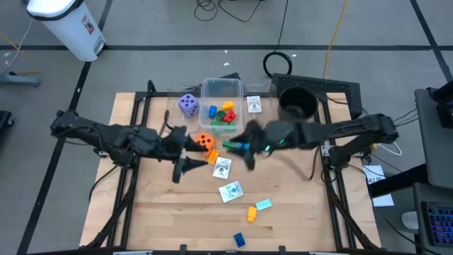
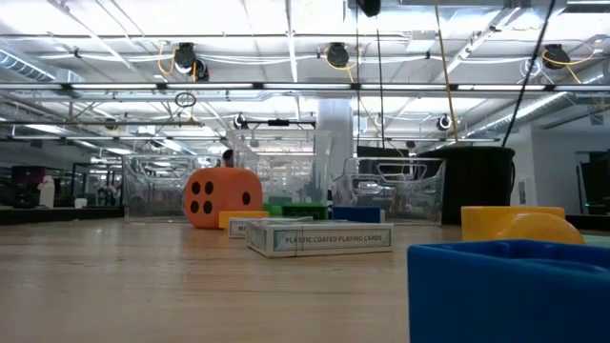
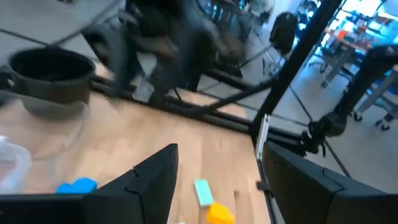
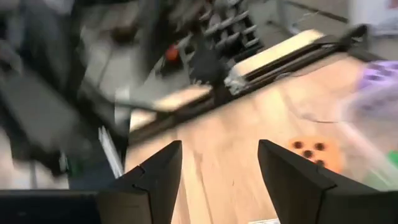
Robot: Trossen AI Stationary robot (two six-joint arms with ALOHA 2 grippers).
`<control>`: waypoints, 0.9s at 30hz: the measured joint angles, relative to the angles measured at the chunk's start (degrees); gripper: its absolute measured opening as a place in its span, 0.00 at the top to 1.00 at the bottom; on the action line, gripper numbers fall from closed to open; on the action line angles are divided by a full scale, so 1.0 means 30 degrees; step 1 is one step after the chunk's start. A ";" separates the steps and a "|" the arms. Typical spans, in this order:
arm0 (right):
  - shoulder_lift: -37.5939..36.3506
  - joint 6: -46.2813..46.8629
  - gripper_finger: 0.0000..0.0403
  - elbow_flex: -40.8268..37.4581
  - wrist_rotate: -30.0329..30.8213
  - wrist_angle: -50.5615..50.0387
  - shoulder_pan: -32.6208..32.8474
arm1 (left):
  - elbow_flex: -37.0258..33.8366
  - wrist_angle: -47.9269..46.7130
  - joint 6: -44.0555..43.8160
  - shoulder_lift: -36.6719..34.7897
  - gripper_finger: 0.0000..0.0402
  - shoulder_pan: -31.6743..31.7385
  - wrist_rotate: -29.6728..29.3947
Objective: Pick & Place Toys
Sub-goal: Put the blue playing card box into the right transparent bin
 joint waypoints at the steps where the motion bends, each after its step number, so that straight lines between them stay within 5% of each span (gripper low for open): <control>1: 0.0731 -0.0907 0.50 0.0528 -0.0101 -0.0346 0.0369 | 0.0000 -0.0052 0.0137 -0.0271 0.40 0.0113 0.0000; 9: 0.4463 -0.6997 0.49 0.1131 -0.2769 -0.1883 0.1565 | 0.0000 -0.0416 -0.0035 -0.1303 0.40 0.0466 -0.0002; 20: 0.7089 -0.8617 0.38 0.1146 -0.5493 -0.3603 0.1572 | 0.0007 -0.2100 -0.1567 -0.1226 0.40 -0.0522 0.0096; 27: 0.8313 -1.0081 0.25 0.1146 -0.5493 -0.3844 0.1572 | 0.0007 -0.2087 -0.1963 -0.1055 0.40 -0.0533 0.0083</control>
